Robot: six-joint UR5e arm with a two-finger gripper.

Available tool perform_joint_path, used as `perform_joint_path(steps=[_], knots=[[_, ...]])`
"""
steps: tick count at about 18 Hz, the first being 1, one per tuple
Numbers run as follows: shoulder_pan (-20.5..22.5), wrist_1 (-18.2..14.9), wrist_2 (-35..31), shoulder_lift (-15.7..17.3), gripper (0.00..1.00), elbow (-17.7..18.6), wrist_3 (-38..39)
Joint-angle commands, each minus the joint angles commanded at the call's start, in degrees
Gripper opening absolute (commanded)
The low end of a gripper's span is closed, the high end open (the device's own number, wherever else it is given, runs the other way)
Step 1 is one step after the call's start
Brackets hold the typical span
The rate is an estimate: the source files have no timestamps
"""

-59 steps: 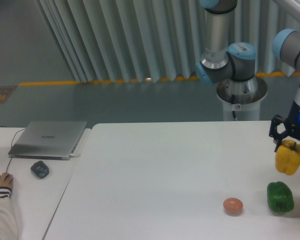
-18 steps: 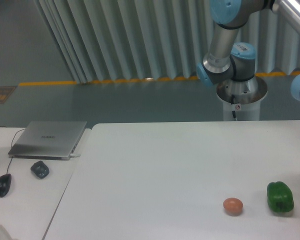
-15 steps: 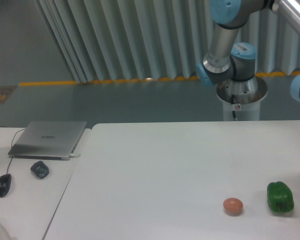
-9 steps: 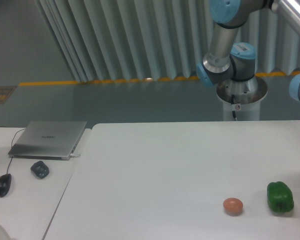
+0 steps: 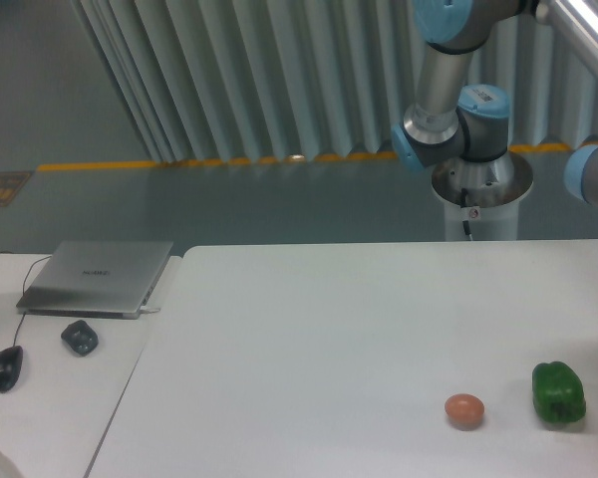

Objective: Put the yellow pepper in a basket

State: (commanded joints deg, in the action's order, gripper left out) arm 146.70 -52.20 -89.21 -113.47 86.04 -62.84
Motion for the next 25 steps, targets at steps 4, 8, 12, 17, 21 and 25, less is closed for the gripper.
perform_joint_path(steps=[4, 8, 12, 17, 21, 25], knots=[[-0.62, -8.94, 0.09, 2.28, 1.00, 0.18, -0.09], [-3.08, -17.21, 0.52, 5.01, 1.00, -0.44, -2.79], [-3.79, -21.89, 1.23, 8.17, 1.00, -0.52, -10.90], [-3.70, -26.98, -4.38, 8.53, 1.00, -0.44, -26.07], [-3.35, -27.07, -7.64, 8.44, 1.00, -0.26, -33.92], [-3.53, -26.90, -8.97, 8.44, 1.00, -0.17, -34.63]])
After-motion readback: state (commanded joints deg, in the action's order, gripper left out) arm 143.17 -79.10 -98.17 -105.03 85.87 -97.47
